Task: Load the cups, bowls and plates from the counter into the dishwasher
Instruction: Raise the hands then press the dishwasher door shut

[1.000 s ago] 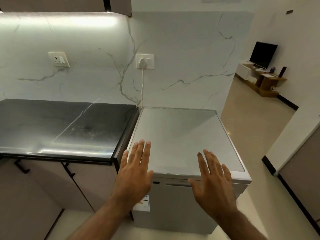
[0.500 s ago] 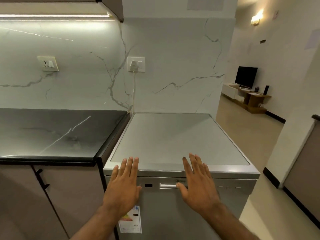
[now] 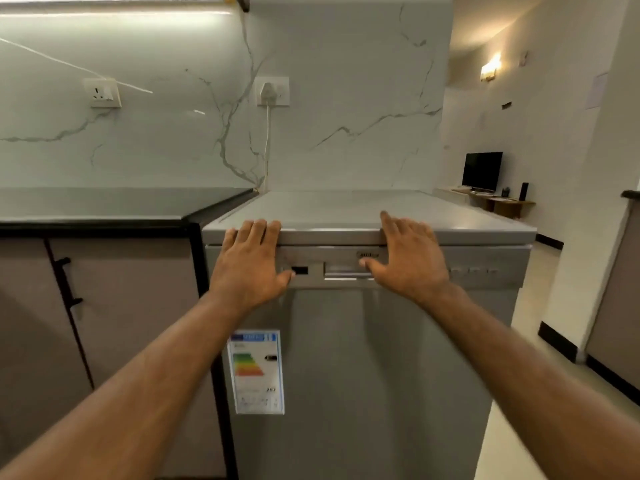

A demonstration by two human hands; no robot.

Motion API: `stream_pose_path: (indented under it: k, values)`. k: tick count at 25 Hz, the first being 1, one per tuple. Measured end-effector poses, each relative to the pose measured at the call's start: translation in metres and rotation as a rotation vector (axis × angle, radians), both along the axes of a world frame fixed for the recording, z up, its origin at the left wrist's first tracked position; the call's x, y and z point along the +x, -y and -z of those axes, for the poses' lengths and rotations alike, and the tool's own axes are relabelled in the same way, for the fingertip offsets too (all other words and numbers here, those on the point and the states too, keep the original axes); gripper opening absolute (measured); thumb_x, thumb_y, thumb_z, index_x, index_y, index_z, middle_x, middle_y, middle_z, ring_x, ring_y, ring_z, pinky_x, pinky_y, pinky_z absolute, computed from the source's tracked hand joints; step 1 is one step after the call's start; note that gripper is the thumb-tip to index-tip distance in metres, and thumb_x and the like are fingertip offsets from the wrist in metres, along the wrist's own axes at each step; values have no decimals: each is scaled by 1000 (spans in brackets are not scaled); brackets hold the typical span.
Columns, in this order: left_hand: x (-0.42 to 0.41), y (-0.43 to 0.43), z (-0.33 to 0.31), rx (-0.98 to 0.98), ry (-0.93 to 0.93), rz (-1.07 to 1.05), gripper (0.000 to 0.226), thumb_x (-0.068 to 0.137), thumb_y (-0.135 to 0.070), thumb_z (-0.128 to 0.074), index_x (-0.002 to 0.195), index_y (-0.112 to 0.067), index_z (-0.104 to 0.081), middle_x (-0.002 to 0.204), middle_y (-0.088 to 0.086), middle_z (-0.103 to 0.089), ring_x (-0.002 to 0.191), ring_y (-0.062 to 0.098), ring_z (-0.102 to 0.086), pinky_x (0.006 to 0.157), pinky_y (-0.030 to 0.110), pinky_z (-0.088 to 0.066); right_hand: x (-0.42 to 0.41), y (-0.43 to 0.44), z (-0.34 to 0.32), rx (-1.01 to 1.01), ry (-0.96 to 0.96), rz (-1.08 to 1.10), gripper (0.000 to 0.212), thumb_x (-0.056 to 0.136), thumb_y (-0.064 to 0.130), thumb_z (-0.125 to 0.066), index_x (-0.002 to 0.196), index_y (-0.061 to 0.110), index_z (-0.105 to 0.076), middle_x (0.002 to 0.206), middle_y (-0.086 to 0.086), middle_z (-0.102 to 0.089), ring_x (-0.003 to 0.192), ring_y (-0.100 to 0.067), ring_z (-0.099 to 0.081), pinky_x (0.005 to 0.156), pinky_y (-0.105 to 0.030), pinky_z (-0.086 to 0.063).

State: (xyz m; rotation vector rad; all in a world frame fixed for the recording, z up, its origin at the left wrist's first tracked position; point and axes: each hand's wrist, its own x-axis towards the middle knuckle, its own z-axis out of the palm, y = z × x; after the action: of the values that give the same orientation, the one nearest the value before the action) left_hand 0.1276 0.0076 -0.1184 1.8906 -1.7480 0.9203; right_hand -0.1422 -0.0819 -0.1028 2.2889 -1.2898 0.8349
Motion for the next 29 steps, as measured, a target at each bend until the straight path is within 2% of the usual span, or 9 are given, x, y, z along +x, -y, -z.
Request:
stream_pose_path:
  k: [3,9,14,18,23,29]
  values:
    - [1,2,5,-16,-30,11,93,76,-70,-61,147,-17,-32,143,8,-40,136,31,-38,120,54,-27,6,3,-1,-6,-29,41,97,84,73,-53,156,15,-23,149,-10,-46,138,-30,-41,121,-48,-26]
    - [6,6,-4,49,-26,32,96,77,-74,-59,148,-19,-27,145,8,-38,140,30,-36,125,55,-18,-3,14,-7,5,-114,-8,101,82,77,-51,156,14,-24,152,-9,-43,138,-28,-41,121,-47,-25]
    - [7,7,-1,75,-35,37,102,75,-76,-61,151,-20,-23,150,8,-34,145,30,-30,126,55,-15,6,25,7,-79,-57,25,103,79,85,-44,153,14,-30,149,-9,-46,138,-30,-41,121,-50,-22]
    - [8,-2,-15,185,-49,33,107,75,-67,-72,156,-21,-18,156,7,-31,149,29,-26,127,51,-11,-1,22,3,-54,-71,-4,103,80,84,-45,154,14,-27,150,-8,-44,140,-29,-38,122,-50,-19]
    - [8,-4,-12,202,-22,10,117,71,-52,-83,159,-21,-14,159,7,-27,151,28,-23,128,51,-10,1,23,7,-60,-51,-17,104,80,82,-50,154,13,-27,150,-9,-43,142,-29,-35,123,-50,-16]
    - [43,-17,-28,258,-7,-24,116,70,-35,-86,159,-39,-12,161,5,-29,151,27,-24,124,61,-14,-5,27,8,-71,-58,-47,104,78,76,-59,155,14,-26,151,-8,-41,142,-28,-34,124,-48,-16]
